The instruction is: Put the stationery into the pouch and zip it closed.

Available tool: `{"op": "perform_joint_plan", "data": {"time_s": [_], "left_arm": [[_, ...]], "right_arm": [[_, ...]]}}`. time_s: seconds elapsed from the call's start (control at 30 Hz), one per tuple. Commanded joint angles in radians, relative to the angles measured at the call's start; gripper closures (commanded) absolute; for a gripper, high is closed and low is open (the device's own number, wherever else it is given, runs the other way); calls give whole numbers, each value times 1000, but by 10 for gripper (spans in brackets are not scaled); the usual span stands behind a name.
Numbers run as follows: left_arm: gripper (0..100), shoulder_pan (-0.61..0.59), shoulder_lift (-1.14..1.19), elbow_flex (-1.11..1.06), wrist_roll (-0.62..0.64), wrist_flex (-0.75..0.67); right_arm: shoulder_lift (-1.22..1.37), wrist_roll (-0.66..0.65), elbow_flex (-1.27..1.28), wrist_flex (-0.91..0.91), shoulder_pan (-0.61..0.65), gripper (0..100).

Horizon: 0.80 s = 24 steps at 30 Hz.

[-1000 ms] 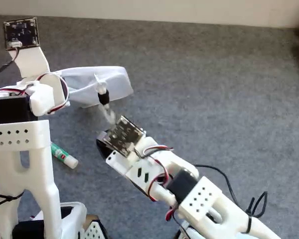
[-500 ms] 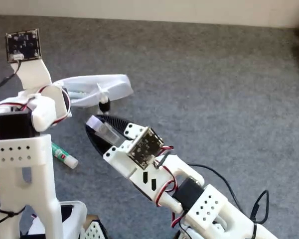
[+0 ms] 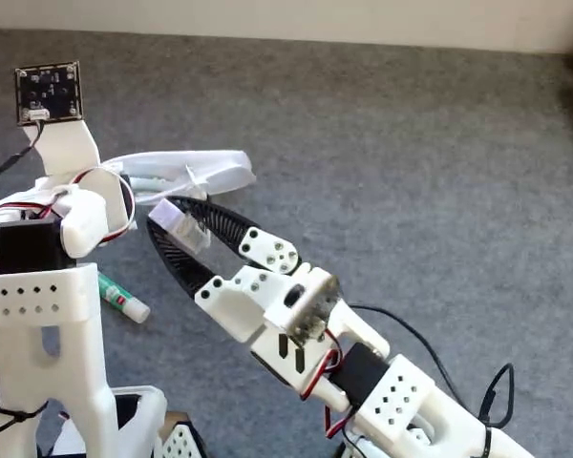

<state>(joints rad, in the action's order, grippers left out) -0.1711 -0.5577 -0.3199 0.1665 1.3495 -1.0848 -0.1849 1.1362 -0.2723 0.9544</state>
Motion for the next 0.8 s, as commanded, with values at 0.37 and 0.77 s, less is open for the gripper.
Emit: {"op": "perform_joint_plan", "data": {"time_s": [0.37, 0.77], "left_arm": [[994, 16, -1, -18, -6, -2], [994, 15, -5, -36, -5, -9]], "right_arm": [[346, 2, -21, -499, -16, 993], [604, 5, -137, -716, -73, 993]]}}
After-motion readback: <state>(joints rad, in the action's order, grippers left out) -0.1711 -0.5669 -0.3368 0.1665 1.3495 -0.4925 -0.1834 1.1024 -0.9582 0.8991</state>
